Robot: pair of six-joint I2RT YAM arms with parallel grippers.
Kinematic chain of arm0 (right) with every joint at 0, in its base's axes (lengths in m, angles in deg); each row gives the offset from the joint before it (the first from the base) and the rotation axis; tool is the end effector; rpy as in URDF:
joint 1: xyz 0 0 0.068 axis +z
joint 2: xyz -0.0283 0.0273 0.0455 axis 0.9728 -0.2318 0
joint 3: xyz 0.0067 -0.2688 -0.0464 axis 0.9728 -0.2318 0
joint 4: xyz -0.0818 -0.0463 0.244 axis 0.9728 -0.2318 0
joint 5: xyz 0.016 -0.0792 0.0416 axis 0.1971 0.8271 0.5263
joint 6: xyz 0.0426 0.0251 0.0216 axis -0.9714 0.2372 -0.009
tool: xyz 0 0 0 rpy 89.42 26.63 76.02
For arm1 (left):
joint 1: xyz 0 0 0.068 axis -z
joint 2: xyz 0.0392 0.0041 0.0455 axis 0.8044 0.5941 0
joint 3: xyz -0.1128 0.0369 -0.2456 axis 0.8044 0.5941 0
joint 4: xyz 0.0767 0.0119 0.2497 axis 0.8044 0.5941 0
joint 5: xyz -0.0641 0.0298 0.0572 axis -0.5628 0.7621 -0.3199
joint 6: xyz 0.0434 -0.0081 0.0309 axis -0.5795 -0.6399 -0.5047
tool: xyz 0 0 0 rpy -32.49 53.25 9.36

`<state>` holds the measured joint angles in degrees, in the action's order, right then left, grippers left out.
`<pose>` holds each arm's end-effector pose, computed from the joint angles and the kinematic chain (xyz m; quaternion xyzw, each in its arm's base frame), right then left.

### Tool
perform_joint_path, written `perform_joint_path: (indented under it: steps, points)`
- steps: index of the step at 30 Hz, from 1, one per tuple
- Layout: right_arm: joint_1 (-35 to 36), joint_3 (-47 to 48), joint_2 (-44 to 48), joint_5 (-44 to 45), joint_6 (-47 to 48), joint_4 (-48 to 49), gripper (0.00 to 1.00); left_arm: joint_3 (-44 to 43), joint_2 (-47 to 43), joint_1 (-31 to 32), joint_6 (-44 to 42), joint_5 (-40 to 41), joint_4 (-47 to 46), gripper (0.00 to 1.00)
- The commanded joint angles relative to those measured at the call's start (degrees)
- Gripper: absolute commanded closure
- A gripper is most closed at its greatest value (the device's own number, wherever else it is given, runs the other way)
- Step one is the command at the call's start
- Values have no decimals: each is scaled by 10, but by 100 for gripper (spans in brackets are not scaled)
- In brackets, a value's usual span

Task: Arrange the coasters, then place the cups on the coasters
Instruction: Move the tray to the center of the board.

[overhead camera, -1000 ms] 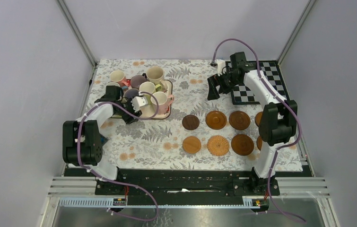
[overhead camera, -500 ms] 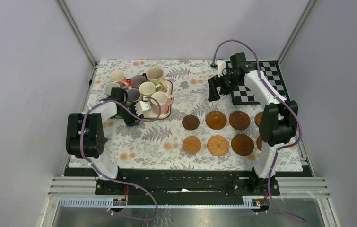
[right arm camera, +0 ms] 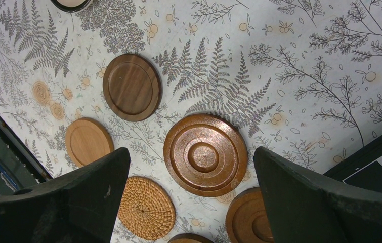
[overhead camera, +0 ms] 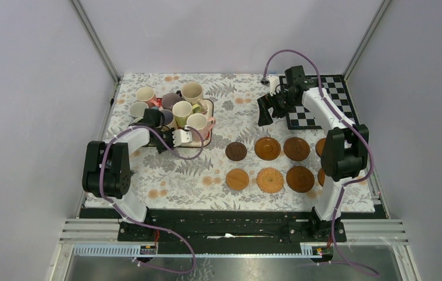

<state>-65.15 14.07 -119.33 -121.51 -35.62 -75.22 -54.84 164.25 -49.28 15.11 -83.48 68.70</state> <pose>0.4012 0.1005 0.2713 -0.3435 0.8625 0.2395 0.2840 0.3052 -0.0382 0.1598 0.6412 0.7148 -0.0781 0.2682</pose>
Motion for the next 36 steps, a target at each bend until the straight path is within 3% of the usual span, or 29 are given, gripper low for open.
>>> perform_joint_path:
  steps: [1, 12, 24, 36]
  points:
    - [-3, 4, 31, -1, 6, -5, 0, 57, -25, 14, -3, 13, 130, 87]
    - [-3, 2, 33, -3, 14, -7, 0, 77, -20, 37, 24, 43, 147, 90]
    - [-3, -10, 41, -6, 14, -1, 0, 132, -73, 88, 46, 33, 189, 90]
    - [-3, -10, 40, -11, 13, 0, 0, 173, -114, 91, 36, 41, 244, 90]
